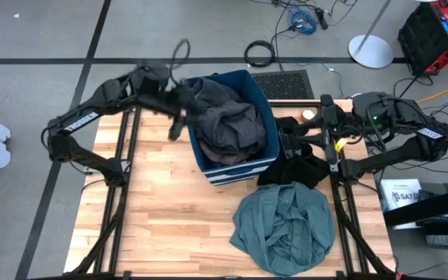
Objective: Sort clothes
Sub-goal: Put the blue pants into the blue laundry organizer
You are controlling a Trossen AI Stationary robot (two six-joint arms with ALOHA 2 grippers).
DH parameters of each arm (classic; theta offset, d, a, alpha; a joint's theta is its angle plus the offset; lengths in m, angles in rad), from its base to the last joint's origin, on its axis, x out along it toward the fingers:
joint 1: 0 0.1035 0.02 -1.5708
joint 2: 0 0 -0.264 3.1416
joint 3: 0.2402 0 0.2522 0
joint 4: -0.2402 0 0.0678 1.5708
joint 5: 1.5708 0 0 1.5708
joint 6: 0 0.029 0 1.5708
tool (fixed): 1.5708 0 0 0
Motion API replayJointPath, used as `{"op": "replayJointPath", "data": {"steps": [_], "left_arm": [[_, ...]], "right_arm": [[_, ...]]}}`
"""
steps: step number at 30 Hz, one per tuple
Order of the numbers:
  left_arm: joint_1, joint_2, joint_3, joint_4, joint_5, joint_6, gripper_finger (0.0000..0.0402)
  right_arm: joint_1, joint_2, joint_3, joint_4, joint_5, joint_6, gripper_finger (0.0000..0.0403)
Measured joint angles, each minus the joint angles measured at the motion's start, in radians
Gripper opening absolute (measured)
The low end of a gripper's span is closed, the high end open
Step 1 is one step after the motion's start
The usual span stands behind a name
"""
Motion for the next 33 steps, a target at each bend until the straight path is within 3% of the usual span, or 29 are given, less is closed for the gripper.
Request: {"op": "replayJointPath", "data": {"steps": [2, 7, 12, 17, 23, 28, 33], "left_arm": [[-0.061, -0.019, -0.039, -0.005, 0.017, -0.017, 0.0148], [-0.262, -0.045, -0.135, 0.019, -0.244, -0.020, 0.0148], [-0.434, -0.070, -0.247, 0.195, -0.297, -0.026, 0.0148], [-0.577, -0.070, -0.432, 0.432, -0.396, -0.102, 0.0148], [-0.758, -0.060, -0.648, 0.673, -0.645, -0.292, 0.0148], [-0.879, -0.041, -0.713, 0.823, -0.808, -0.351, 0.0148], [-0.918, -0.007, -0.713, 0.823, -0.846, -0.312, 0.0147]], "right_arm": [[0.000, 0.000, 0.000, -0.026, 0.000, 0.038, 0.0144], [0.038, 0.017, 0.000, -0.068, 0.001, 0.133, 0.0144], [0.132, 0.064, -0.027, -0.051, 0.000, 0.239, 0.0144], [0.284, 0.084, -0.211, 0.035, 0.000, 0.384, 0.0144], [0.497, 0.084, -0.486, 0.244, 0.009, 0.658, 0.0144], [0.652, 0.097, -0.612, 0.303, 0.098, 0.946, 0.0144], [0.724, 0.133, -0.619, 0.294, 0.185, 1.091, 0.0144]]}}
